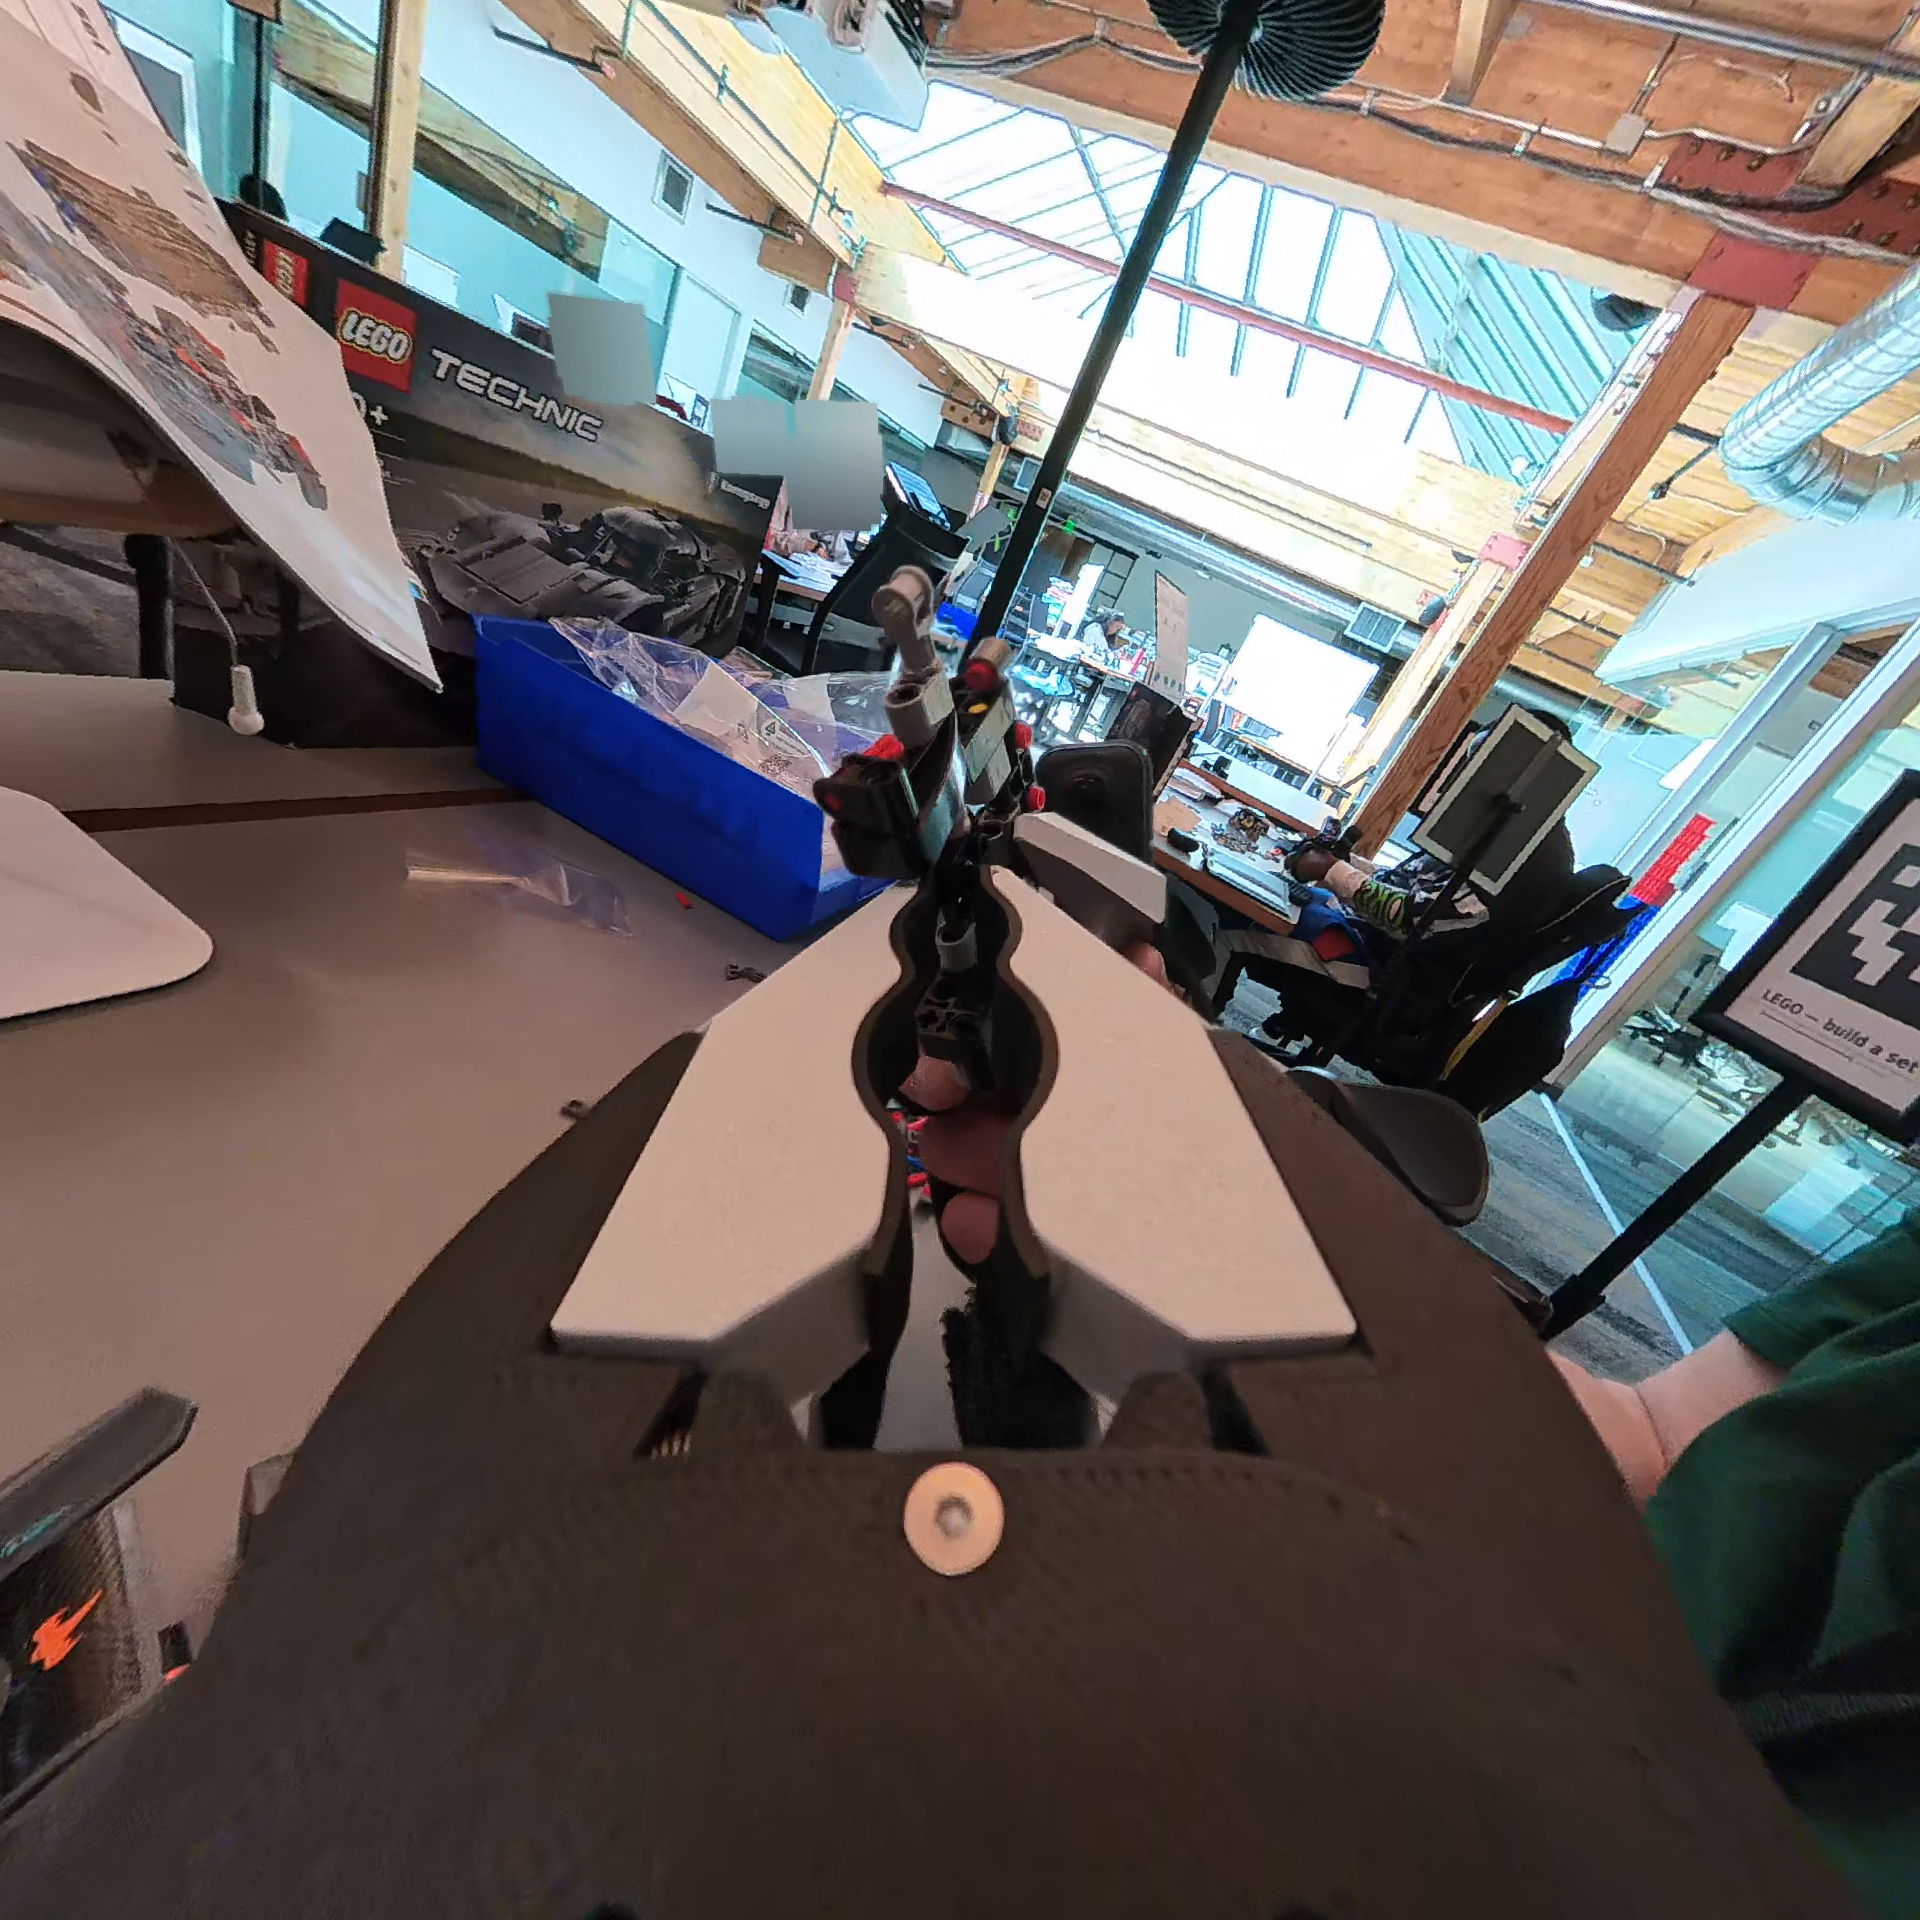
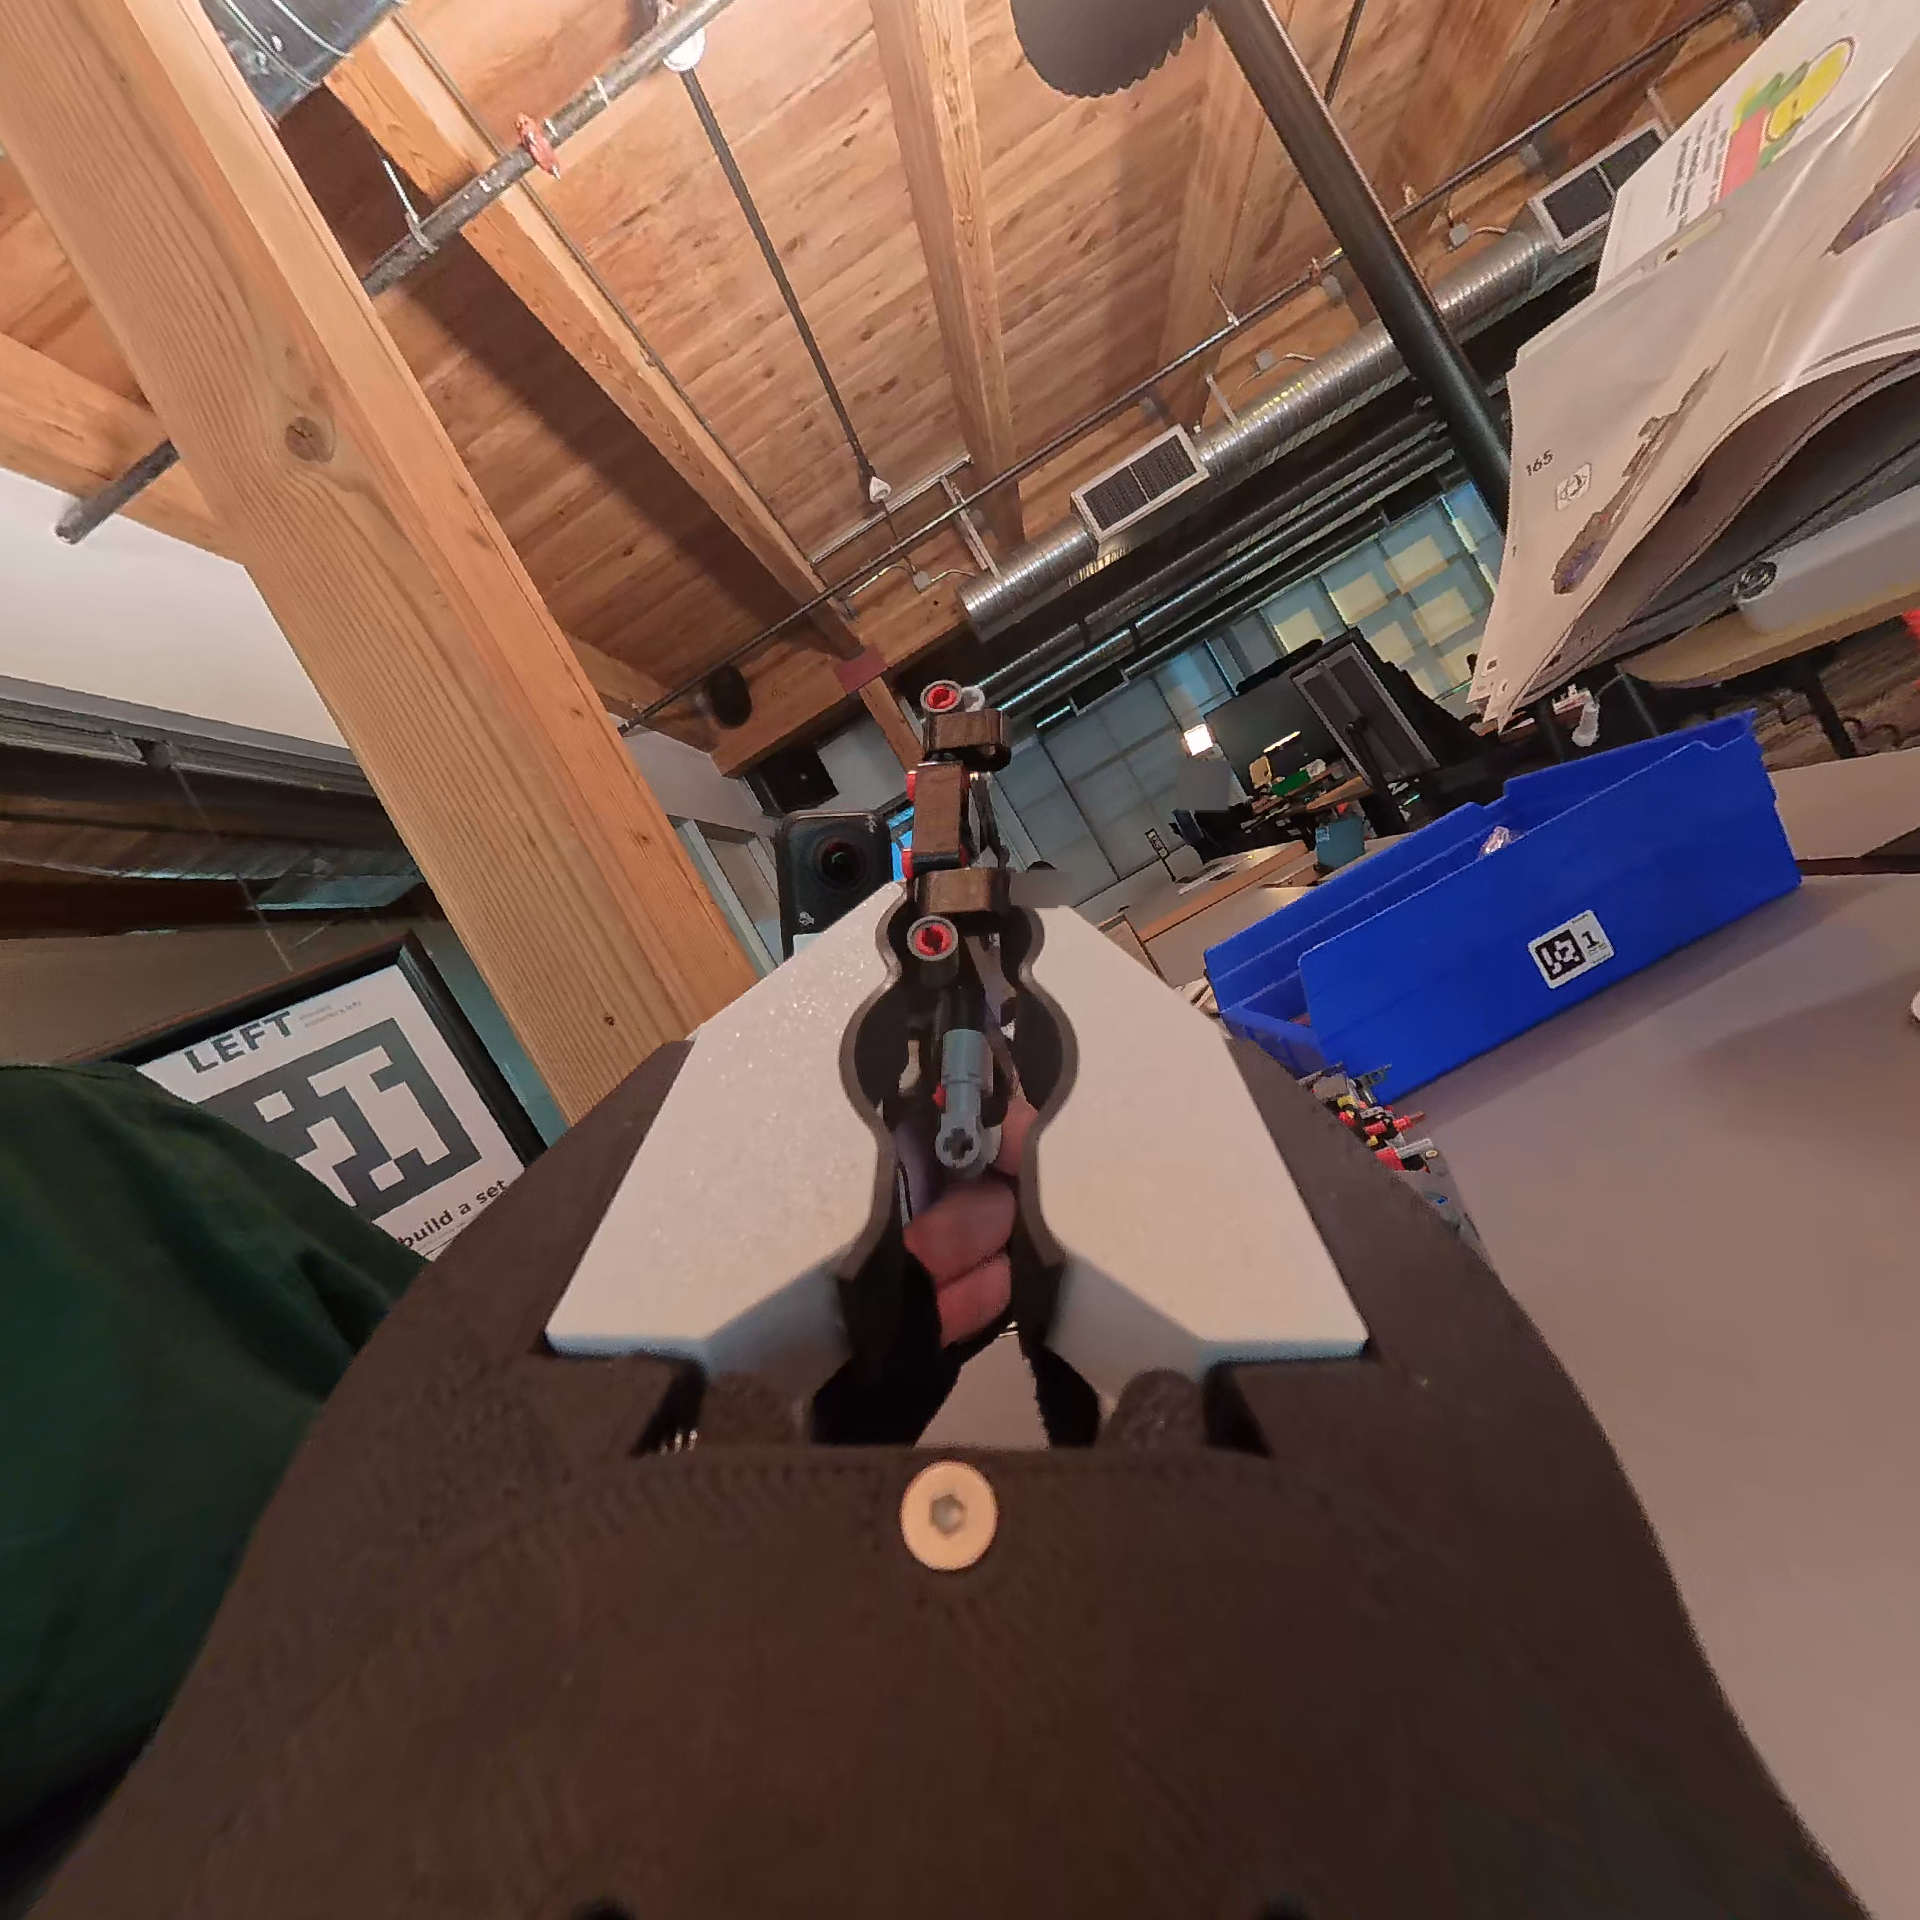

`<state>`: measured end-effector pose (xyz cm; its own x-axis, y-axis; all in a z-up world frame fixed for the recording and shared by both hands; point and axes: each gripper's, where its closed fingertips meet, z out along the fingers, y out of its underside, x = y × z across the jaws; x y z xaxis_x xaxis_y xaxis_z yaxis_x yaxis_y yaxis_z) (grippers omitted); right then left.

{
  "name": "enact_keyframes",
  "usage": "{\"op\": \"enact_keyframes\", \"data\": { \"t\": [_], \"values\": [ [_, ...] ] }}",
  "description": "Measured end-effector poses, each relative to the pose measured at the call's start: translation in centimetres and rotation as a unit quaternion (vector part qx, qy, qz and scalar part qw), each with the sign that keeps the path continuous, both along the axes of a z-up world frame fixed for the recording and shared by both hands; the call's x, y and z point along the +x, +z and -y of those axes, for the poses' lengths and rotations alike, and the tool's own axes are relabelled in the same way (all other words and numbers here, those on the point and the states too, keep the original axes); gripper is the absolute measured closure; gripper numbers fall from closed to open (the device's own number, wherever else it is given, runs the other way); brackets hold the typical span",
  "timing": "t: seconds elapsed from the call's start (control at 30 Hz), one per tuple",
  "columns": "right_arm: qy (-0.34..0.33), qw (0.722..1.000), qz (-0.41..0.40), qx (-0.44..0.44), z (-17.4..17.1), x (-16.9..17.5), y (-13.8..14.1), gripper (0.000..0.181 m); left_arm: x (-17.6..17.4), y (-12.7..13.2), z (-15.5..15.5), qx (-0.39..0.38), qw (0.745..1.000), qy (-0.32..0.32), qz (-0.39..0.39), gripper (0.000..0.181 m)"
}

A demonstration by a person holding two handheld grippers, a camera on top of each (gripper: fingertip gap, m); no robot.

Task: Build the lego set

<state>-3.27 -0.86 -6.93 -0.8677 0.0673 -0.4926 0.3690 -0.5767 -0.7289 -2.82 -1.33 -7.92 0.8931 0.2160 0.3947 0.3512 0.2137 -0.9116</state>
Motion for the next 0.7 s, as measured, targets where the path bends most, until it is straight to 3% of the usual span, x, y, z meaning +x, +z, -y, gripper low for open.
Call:
{"op": "enact_keyframes", "data": {
  "t": [0.3, 0.7],
  "values": [
    [0.016, 1.0, 0.004, 0.004, 0.2, 0.3, 0.0, 0.16, 0.1, 0.4, 0.3, 0.005, 1.0, -0.015, 0.004, 0.178],
    [-0.009, 0.997, -0.006, 0.08, 0.0, 0.0, -0.6, 0.152, -0.3, 0.4, 1.2, -0.07, 0.997, -0.008, -0.032, 0.18]
  ]
}}
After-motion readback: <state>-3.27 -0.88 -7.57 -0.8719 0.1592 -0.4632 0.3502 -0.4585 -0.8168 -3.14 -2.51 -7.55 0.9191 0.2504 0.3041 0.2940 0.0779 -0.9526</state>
